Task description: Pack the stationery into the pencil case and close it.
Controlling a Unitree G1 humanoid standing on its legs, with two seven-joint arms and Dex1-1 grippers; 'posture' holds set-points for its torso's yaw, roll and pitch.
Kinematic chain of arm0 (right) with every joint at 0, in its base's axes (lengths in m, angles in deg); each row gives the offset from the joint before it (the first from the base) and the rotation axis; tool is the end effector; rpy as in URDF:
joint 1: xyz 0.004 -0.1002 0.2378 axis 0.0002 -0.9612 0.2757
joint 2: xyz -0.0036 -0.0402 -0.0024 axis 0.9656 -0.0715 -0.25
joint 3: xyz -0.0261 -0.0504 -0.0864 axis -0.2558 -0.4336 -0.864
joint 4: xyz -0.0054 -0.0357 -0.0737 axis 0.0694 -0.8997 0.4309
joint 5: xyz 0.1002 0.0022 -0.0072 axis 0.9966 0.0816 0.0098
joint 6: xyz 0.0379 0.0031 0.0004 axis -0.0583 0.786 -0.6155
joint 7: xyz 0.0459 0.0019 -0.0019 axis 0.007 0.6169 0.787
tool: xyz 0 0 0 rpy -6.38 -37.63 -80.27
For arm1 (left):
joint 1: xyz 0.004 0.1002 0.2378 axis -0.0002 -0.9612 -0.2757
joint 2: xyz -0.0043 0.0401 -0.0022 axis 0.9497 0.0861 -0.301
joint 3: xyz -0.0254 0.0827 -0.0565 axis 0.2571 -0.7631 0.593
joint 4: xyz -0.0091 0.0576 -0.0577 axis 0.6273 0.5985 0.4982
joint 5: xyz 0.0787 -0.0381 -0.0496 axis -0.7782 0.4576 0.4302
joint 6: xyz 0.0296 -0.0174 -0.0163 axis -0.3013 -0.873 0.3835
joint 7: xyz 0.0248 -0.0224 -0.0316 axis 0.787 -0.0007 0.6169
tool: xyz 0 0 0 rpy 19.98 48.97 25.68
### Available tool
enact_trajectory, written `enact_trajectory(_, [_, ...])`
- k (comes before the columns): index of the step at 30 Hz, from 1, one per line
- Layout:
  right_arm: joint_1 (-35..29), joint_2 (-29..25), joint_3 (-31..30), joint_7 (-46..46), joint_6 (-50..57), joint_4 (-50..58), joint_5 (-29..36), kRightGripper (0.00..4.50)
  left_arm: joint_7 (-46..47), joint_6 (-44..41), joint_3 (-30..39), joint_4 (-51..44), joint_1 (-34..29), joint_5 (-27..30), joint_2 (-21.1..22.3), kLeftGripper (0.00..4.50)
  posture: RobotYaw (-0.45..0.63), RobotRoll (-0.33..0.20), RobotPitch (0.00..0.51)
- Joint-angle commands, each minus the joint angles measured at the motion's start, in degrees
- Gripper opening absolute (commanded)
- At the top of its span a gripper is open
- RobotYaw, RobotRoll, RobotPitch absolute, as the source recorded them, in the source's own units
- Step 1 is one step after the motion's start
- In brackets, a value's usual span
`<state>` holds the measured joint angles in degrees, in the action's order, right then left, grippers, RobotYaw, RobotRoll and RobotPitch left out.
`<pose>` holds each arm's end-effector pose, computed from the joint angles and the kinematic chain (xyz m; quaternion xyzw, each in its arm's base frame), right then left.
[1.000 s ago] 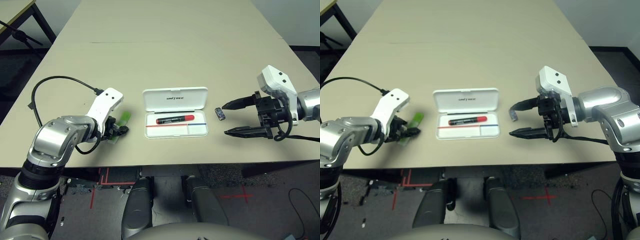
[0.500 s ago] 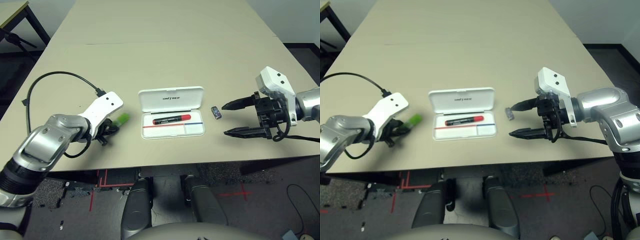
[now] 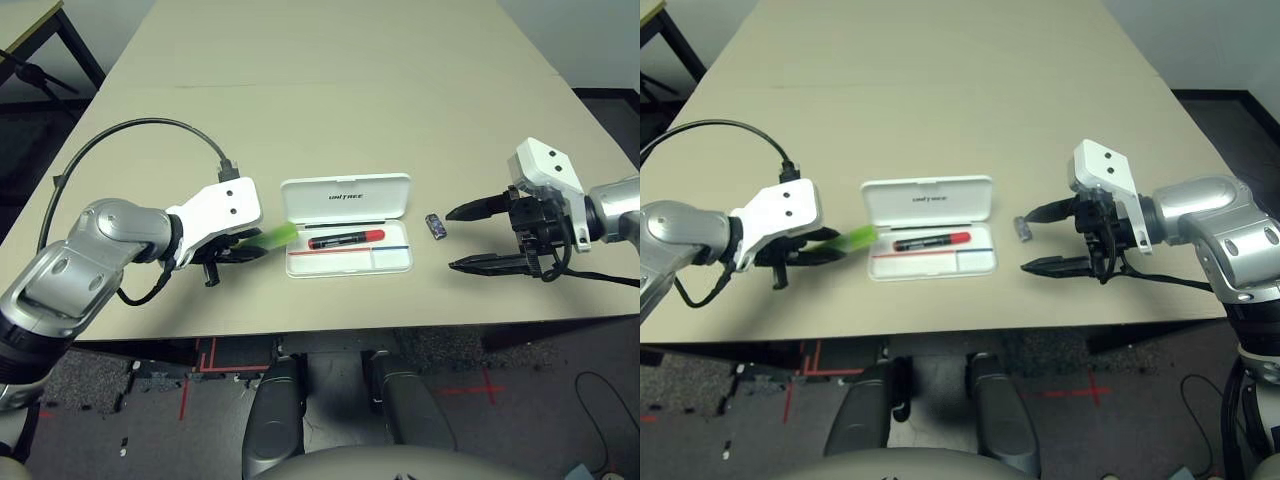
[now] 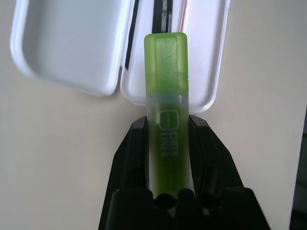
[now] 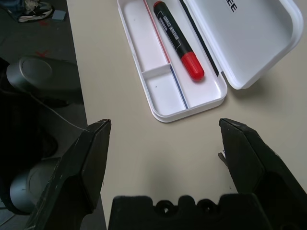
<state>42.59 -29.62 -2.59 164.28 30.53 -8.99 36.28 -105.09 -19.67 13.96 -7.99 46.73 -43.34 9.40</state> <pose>0.2547 -0.2601 0.2194 -0.2154 0.1923 0.5958 0.7495 0.2356 0.2119 0.2190 0.3816 0.1997 -0.5053 0.7478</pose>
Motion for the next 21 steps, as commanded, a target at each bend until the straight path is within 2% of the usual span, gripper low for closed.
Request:
enact_trajectory(1, [0.04,-0.05,-1.07,0.02,-0.62,-0.26,-0.55,4.5,-1.7,0.95,-3.26,-0.98,2.5,-2.43,-1.8,1.07,0.0,0.0,0.174])
enact_trajectory(7, [0.24,0.21,-1.56,-0.24,-1.2,-0.41,-1.42,4.5,-3.41,2.18,-9.51,1.09,7.68,-6.1,-8.21,1.07,-0.01,0.0,0.172])
enact_trajectory(21, [-1.3,-0.24,-1.11,-1.06,-0.9,0.82,-1.66,4.5,-4.4,3.28,-14.33,5.07,9.41,-10.91,-15.54,1.07,-0.04,0.0,0.183])
